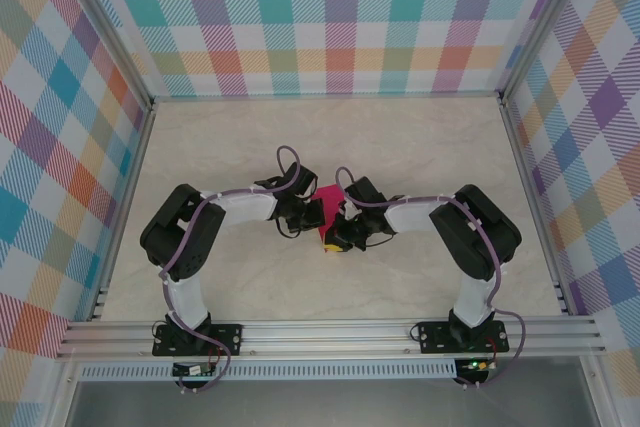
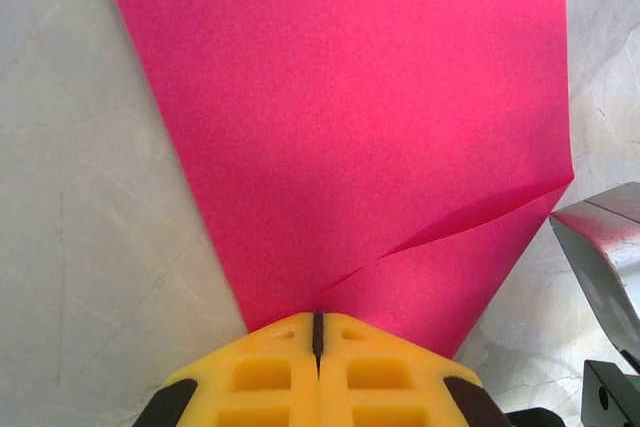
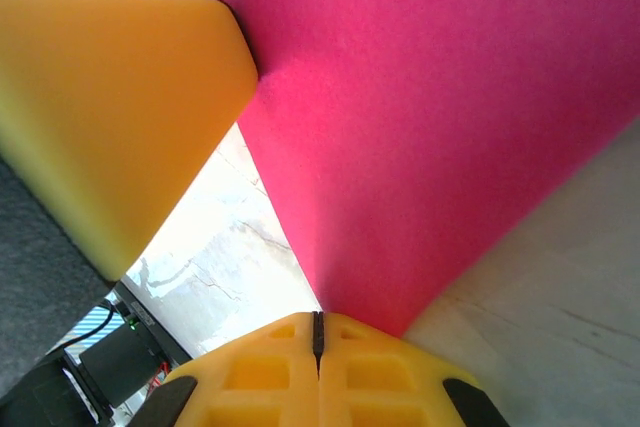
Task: Fold a paper plane with a square sheet of paper (pick it up from the middle)
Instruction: Third fold the triangle at the center of the table.
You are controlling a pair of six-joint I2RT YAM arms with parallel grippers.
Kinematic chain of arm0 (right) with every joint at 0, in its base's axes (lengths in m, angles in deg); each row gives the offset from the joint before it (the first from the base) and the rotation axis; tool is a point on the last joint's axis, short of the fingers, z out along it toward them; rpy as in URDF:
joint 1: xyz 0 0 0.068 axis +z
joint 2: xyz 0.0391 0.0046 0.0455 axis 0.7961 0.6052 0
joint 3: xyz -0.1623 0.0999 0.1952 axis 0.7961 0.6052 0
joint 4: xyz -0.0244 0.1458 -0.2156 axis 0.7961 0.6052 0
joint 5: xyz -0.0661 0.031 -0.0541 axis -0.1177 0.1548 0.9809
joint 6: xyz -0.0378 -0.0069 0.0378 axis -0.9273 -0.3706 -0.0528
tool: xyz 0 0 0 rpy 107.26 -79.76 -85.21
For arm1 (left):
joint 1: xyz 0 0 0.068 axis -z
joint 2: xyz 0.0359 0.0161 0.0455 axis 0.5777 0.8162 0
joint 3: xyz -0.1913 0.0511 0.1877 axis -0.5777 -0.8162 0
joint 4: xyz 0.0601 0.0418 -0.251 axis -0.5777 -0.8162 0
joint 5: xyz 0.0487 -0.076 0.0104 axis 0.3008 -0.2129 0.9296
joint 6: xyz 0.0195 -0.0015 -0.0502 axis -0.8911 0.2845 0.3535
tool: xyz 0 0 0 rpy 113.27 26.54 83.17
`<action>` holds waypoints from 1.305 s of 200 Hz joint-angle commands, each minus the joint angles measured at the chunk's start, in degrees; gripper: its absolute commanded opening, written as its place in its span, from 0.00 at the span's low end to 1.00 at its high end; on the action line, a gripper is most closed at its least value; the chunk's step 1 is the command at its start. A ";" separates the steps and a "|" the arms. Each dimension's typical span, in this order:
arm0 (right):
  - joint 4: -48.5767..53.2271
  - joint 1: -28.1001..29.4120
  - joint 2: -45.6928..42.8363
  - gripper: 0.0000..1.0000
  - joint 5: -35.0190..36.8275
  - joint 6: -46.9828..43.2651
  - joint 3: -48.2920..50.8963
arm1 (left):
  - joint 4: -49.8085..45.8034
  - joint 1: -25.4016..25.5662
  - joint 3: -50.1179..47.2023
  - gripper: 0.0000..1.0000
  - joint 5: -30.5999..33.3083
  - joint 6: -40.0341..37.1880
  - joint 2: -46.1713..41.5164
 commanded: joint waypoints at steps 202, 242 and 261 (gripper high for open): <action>1.55 0.04 -2.53 0.00 8.22 -4.16 -2.22 | -10.66 0.20 -4.27 0.00 8.73 0.59 4.29; 1.91 -0.20 0.60 0.00 8.17 -3.38 -0.87 | -10.47 0.20 -4.11 0.00 8.69 0.29 4.20; 2.17 -0.37 -0.35 0.00 8.28 -3.39 -1.06 | -10.79 0.20 -3.44 0.00 8.81 -0.22 4.52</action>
